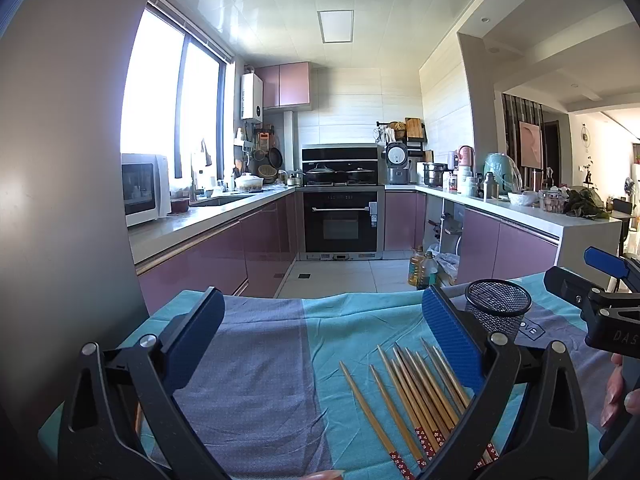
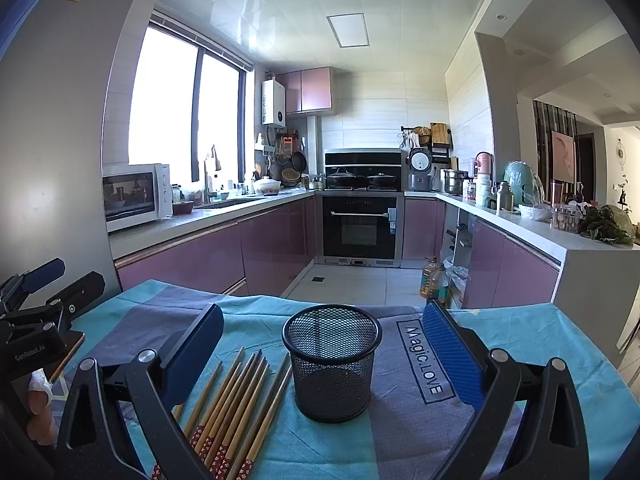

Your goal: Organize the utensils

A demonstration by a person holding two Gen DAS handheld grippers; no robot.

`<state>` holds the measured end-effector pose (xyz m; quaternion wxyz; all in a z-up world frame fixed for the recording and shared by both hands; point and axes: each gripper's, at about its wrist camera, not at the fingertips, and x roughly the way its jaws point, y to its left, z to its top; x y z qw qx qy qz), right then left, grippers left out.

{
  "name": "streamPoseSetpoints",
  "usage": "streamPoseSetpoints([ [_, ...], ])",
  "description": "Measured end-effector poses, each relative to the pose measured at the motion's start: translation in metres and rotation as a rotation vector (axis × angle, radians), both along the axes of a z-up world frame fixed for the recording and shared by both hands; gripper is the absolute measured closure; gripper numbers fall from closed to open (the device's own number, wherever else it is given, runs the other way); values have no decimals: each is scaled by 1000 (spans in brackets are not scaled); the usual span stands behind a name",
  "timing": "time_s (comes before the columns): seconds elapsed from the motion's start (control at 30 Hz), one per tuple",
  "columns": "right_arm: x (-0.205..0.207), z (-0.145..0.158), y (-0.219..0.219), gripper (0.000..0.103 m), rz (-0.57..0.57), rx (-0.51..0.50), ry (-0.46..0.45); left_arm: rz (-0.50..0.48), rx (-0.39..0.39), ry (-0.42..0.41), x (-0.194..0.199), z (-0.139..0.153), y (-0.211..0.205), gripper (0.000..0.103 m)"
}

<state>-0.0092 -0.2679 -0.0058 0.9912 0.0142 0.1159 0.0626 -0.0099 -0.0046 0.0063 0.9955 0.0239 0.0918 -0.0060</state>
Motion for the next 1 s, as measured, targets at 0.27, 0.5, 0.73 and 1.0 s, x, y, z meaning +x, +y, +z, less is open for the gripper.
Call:
streamPoseSetpoints([
  [0.27, -1, 0, 2, 6, 0, -2, 4, -3, -5, 1, -2, -1, 2, 6],
  [0.5, -2, 1, 2, 6, -2, 0, 1, -2, -5, -6, -3, -3, 1, 6],
  [0.73, -2, 1, 2, 6, -5, -2, 1, -6, -10, -9, -4, -4, 2, 6],
  [1.0, -2, 0, 2, 6, -4, 1, 2, -6, -10, -15, -6, -4, 2, 6],
])
